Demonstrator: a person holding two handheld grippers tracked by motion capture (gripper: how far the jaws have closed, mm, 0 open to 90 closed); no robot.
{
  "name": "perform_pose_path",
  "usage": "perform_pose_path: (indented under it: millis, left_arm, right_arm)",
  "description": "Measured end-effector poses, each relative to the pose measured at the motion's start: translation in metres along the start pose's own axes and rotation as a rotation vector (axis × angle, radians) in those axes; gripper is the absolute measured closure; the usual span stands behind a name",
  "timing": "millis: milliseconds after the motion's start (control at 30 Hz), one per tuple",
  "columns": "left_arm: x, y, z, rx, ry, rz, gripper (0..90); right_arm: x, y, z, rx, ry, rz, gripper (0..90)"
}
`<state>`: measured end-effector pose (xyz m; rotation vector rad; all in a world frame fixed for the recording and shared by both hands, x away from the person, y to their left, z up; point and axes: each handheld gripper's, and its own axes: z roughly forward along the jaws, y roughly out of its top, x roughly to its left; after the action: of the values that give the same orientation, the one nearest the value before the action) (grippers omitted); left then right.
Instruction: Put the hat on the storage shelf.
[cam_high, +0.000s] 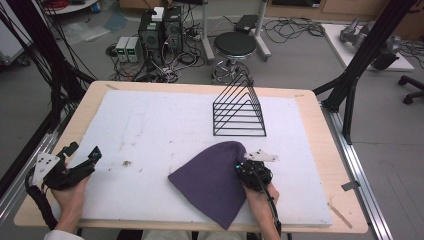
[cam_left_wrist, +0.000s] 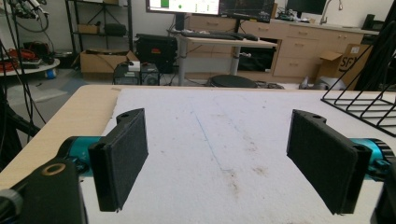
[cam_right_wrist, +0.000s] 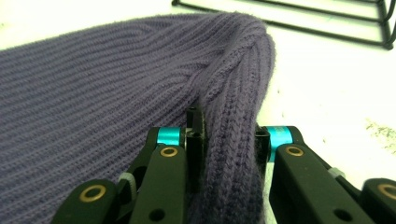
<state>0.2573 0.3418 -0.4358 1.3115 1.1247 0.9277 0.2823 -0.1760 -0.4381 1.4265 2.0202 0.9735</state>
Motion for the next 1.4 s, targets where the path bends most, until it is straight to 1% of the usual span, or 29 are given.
perform_pose_path:
  millis: [133, 233, 333, 533, 600, 700, 733, 767, 900, 1067, 1267, 1400]
  left_arm:
    - [0.000, 0.000, 0.000, -0.001, 0.001, -0.005, 20.7]
    - [0.000, 0.000, 0.000, 0.000, 0.002, -0.004, 20.7]
    - [0.001, 0.000, 0.000, -0.001, 0.001, -0.004, 20.7]
    - [0.001, 0.000, 0.000, 0.000, 0.001, -0.004, 20.8]
    - [0.001, 0.000, 0.000, 0.001, 0.002, -0.004, 20.8]
    - [0.001, 0.000, 0.000, 0.000, 0.002, -0.006, 20.8]
    - [0.001, 0.000, 0.000, 0.000, 0.001, -0.006, 20.8]
    - [0.000, 0.000, 0.000, 0.000, 0.002, -0.006, 20.8]
    - [0.000, 0.000, 0.000, -0.001, 0.002, -0.007, 20.8]
    - [0.000, 0.000, 0.001, 0.000, 0.001, -0.005, 20.8]
    - [-0.001, 0.000, 0.002, 0.001, -0.002, -0.007, 20.8]
    - [-0.001, -0.001, 0.002, 0.006, -0.005, -0.006, 20.8]
  right_arm:
    - [-0.001, 0.001, -0.006, -0.043, 0.005, 0.009, 75.9]
    - [0.000, 0.002, -0.011, -0.076, 0.003, -0.004, 76.0]
    - [0.003, 0.003, -0.016, -0.122, -0.012, -0.038, 76.1]
    - [0.013, 0.005, -0.027, -0.235, -0.068, -0.131, 76.3]
    - [0.015, 0.005, -0.031, -0.273, -0.081, -0.170, 76.2]
    - [0.016, 0.005, -0.035, -0.330, -0.079, -0.205, 76.0]
    - [0.016, 0.005, -0.036, -0.351, -0.086, -0.218, 76.0]
    - [0.016, 0.006, -0.038, -0.366, -0.088, -0.222, 76.0]
    - [0.011, 0.008, -0.043, -0.433, -0.085, -0.219, 75.9]
    - [0.001, 0.011, -0.051, -0.510, -0.064, -0.179, 75.9]
    - [-0.010, 0.017, -0.060, -0.571, -0.062, -0.160, 75.9]
    - [-0.015, 0.022, -0.068, -0.612, -0.065, -0.161, 75.9]
